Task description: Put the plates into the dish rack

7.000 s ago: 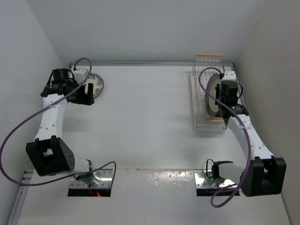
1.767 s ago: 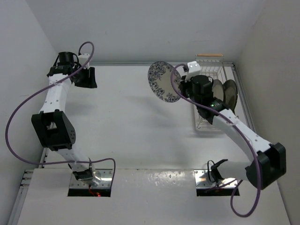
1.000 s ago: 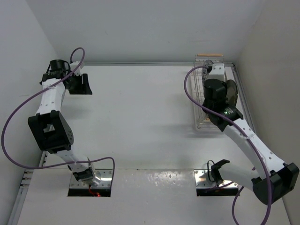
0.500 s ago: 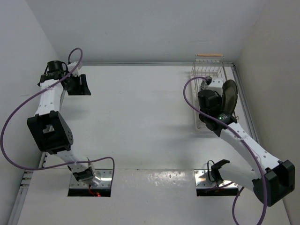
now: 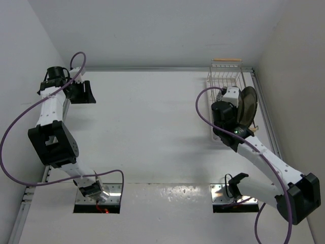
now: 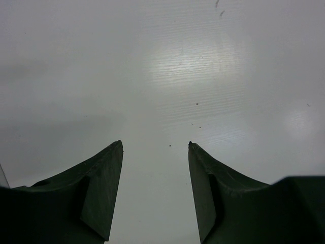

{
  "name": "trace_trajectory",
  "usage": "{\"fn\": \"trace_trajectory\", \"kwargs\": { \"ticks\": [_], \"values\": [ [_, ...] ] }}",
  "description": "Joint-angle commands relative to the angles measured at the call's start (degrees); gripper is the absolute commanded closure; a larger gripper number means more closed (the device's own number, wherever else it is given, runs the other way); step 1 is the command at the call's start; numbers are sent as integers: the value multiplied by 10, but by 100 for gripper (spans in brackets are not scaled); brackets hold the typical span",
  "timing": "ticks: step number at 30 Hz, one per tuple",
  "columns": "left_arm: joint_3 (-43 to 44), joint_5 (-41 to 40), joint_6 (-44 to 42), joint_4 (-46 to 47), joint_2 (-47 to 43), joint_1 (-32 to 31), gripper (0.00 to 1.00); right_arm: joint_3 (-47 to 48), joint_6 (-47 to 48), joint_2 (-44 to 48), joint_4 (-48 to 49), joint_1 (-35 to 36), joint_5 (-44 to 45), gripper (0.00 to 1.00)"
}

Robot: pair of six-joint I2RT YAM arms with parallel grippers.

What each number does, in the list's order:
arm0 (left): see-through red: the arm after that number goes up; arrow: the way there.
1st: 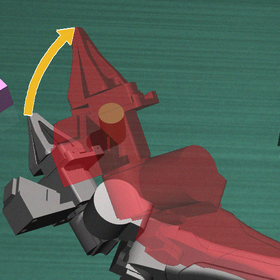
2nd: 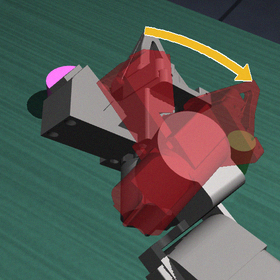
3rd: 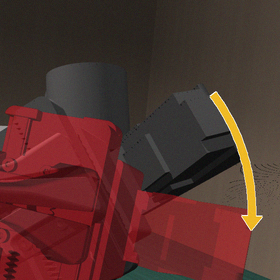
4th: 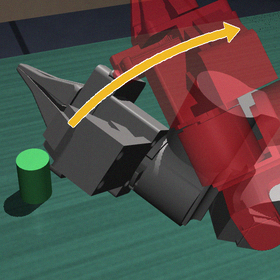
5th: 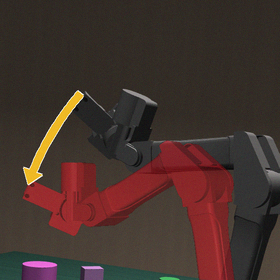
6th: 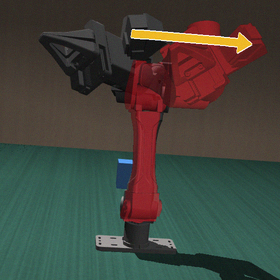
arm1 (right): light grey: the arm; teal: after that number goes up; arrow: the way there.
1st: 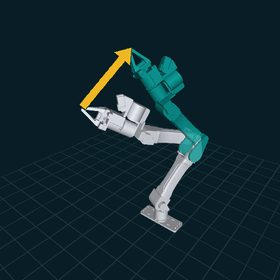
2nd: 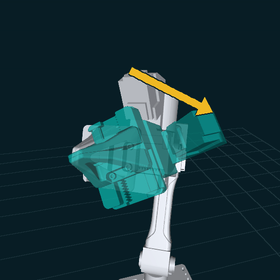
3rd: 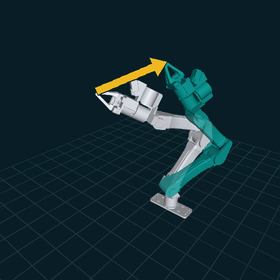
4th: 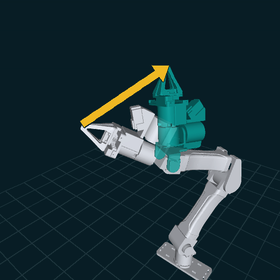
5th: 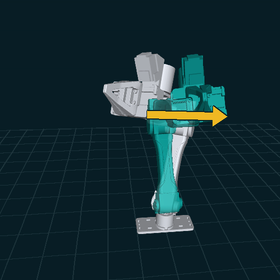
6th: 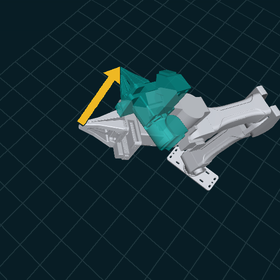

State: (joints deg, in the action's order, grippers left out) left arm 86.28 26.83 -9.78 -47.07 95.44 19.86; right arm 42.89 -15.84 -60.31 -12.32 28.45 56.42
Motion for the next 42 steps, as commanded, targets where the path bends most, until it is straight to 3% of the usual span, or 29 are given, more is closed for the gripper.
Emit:
{"fn": "trace_trajectory", "kwargs": {
  "ticks": [1,6,10,14,18,20,22,24,25,27,29,32,36,37,42],
  "values": [
    [-1,14,-6,8,-25,16,41,4,10,27,82,3,22,81],
    [-1,14,-6,8,-25,21,41,-22,29,42,117,3,-14,62],
    [-1,19,-11,8,-19,21,41,-13,50,36,120,-1,-12,58],
    [-1,19,-11,8,-19,26,41,7,129,35,119,-3,-58,45],
    [4,13,-11,8,-14,26,41,75,182,36,128,-4,-124,16],
    [9,8,-11,3,-14,26,41,125,182,41,93,-8,-159,8],
    [9,1,-11,3,-20,26,41,189,178,48,32,-13,-261,0],
    [9,-15,-16,-2,-27,26,41,226,185,62,-15,-20,-334,0],
    [9,-20,-23,-2,-42,26,41,231,196,63,-43,-19,-450,0],
    [-6,-27,-30,-2,-57,26,41,234,195,73,-84,-20,-560,0],
    [-34,-41,-45,-2,-75,20,41,215,179,80,-113,-18,-670,0],
    [-94,-83,-61,16,-123,-4,41,98,103,95,-86,-5,-730,0],
    [-181,-147,-87,30,-187,-45,41,-29,60,131,-47,58,-708,0],
    [-196,-155,-87,30,-198,-52,41,-85,55,136,-27,98,-660,0],
    [-304,-211,-95,62,-277,-96,41,-219,27,178,40,164,-539,0]
  ]
}}
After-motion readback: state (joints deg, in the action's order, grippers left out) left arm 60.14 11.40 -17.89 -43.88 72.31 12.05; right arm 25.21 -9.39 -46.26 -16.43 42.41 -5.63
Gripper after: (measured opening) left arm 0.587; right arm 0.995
